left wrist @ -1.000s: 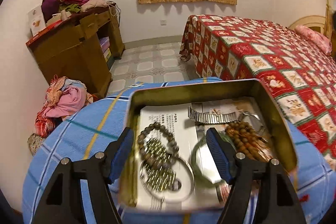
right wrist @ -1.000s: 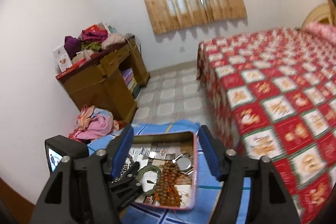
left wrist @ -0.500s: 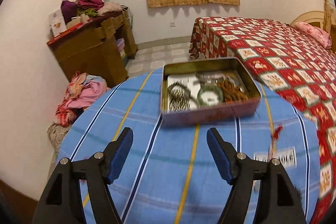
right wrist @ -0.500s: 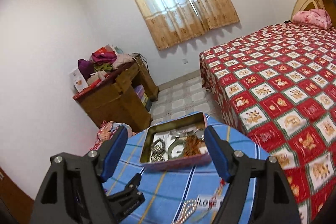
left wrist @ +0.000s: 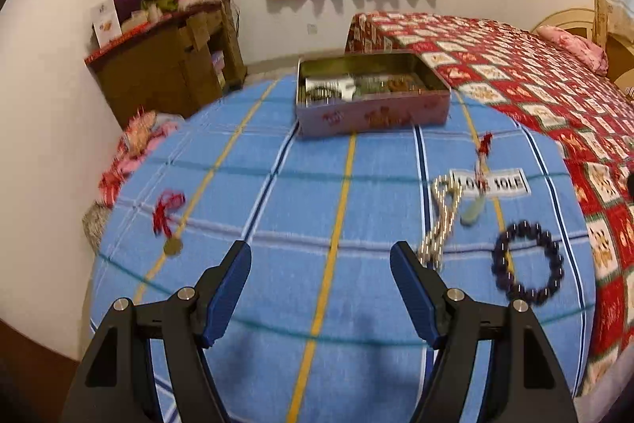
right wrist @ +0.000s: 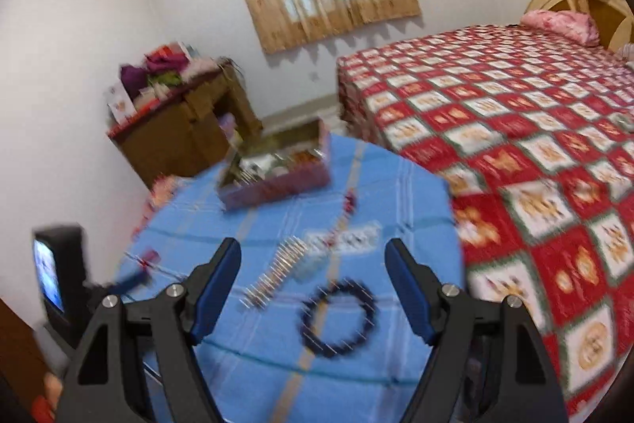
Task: Organize jewelry
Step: 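Lower the right tool and grasp the dark purple bead bracelet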
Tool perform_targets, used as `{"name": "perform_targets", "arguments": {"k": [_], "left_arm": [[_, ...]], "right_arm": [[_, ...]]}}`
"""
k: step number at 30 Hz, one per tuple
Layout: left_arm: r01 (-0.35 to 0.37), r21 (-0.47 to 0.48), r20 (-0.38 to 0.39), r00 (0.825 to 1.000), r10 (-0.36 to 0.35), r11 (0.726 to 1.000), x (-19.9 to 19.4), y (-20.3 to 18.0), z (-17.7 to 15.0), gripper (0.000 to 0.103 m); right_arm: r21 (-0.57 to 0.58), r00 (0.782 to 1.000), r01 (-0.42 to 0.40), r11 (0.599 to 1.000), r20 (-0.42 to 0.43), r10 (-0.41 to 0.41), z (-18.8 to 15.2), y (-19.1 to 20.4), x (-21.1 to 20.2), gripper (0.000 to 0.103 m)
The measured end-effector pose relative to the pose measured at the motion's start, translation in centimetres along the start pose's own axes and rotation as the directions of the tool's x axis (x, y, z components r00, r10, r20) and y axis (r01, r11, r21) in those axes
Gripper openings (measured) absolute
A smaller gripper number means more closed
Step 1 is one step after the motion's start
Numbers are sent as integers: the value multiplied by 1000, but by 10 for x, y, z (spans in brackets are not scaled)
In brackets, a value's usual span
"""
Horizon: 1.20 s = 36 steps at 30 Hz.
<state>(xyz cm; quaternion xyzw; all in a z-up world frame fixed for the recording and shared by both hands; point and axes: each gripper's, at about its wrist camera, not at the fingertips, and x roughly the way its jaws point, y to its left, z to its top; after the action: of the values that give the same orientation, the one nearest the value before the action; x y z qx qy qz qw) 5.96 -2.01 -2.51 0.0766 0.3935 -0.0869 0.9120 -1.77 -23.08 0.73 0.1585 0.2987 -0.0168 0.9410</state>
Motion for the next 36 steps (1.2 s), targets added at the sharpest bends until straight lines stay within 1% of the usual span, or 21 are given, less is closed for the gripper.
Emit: {"name": "perform_targets", "arguments": {"k": [1,3,6,8,10,13,14,16,18,20,25,26,27,28,29,34,35,36], "left_arm": [[15,-9,-9,1000,-16,1000,1,2,-4,73],[36,-22,-25,999,-37,999,4,3,-11,73],[36,-14,-47,998,-36,999,11,1,-17,73],[44,2,-44,998,-43,999,11,-1,-18,73],[52,17,-33,998,-51,998,10,-2,-18,73],[63,30,-25,998,-62,998,10,-1,-17,73],[67,28,-27,997,-66,997,11,-1,-17,73],[88,21,-38,995,-87,996,14,1,-16,73],[96,26,-46,994,-95,995,17,0,-15,73],[93,38,-51,995,-91,995,19,-2,-15,73],[105,66,-57,993,-102,992,20,-8,-15,73],[107,70,-60,993,-103,992,21,-9,-15,73],[108,73,-63,993,-103,992,21,-10,-15,73],[107,76,-64,993,-102,991,22,-10,-15,73],[105,77,-64,993,-100,991,22,-10,-15,73],[111,53,-66,992,-107,992,22,-5,-13,73],[113,51,-67,992,-110,992,22,-5,-13,73],[114,51,-67,992,-110,992,22,-5,-13,73]], "right_arm": [[-8,999,27,1000,-21,-27,-8,-5,2,78],[-7,997,55,998,-53,-55,-23,-11,6,78],[2,992,58,998,-112,-57,-37,-15,17,78],[-19,989,54,998,-136,-56,-43,-12,23,78],[-64,986,38,997,-159,-47,-43,-4,32,78],[-124,984,38,992,-168,-58,-43,6,42,79],[-142,982,43,989,-174,-67,-42,8,48,82],[-171,979,51,984,-187,-83,-40,11,58,84],[-186,972,47,981,-218,-88,-42,15,69,84],[-217,958,46,975,-265,-104,-46,19,81,84],[-372,950,104,922,-237,-203,-59,35,88,86],[-395,949,112,912,-228,-216,-62,38,89,86],[-398,951,113,910,-221,-215,-63,37,88,85],[-386,953,116,915,-217,-212,-63,35,86,80],[-382,954,123,916,-210,-216,-62,33,84,77],[-389,952,140,911,-201,-232,-54,27,82,49],[-382,953,137,914,-201,-227,-53,25,82,47],[-375,955,133,917,-200,-220,-52,22,81,42]]}}
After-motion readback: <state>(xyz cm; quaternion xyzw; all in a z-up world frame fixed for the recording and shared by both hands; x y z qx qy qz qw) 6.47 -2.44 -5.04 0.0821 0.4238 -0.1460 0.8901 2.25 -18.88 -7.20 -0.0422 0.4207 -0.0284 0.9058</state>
